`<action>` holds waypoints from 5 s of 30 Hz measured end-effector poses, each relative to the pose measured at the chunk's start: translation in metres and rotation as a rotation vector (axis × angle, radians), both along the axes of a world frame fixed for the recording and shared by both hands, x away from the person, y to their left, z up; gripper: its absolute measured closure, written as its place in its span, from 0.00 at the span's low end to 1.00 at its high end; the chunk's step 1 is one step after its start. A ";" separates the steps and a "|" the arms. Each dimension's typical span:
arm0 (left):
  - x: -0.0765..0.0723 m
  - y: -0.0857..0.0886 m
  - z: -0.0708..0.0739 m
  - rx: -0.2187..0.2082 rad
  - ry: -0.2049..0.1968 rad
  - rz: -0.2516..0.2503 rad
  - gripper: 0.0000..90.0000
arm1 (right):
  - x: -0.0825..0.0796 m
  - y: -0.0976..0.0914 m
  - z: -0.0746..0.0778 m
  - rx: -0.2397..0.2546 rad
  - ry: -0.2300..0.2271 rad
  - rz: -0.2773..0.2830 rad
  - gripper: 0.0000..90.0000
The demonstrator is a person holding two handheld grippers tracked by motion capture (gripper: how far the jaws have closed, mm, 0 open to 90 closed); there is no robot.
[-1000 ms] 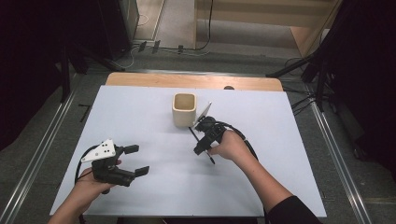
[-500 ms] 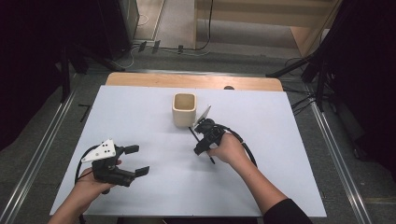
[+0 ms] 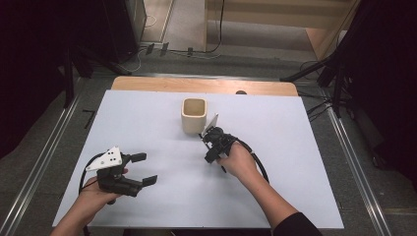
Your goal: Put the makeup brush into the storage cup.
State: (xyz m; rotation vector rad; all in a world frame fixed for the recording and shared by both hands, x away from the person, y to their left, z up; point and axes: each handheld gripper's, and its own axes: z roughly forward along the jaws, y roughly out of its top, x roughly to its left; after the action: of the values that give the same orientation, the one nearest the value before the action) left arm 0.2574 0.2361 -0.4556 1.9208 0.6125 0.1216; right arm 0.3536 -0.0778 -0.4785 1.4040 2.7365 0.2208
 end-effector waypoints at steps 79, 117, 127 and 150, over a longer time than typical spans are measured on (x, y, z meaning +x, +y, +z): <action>0.009 -0.010 0.008 -0.003 0.063 -0.012 0.12 | -0.047 -0.061 0.045 0.517 -0.074 0.159 0.97; 0.035 -0.069 0.026 0.137 0.132 -0.216 0.12 | -0.061 -0.065 0.053 0.372 0.067 0.480 0.97; 0.038 -0.083 0.027 0.165 0.139 -0.267 0.12 | -0.056 -0.049 0.054 0.302 0.114 0.589 0.97; 0.041 -0.104 0.016 0.253 0.197 -0.333 0.22 | -0.051 -0.014 0.068 0.168 0.140 0.750 0.96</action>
State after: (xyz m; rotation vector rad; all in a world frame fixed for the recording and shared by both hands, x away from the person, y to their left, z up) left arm 0.2986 0.1323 -0.4399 2.2712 0.4114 -0.2143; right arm 0.3029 -0.0918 -0.4101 0.3476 3.2947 0.3972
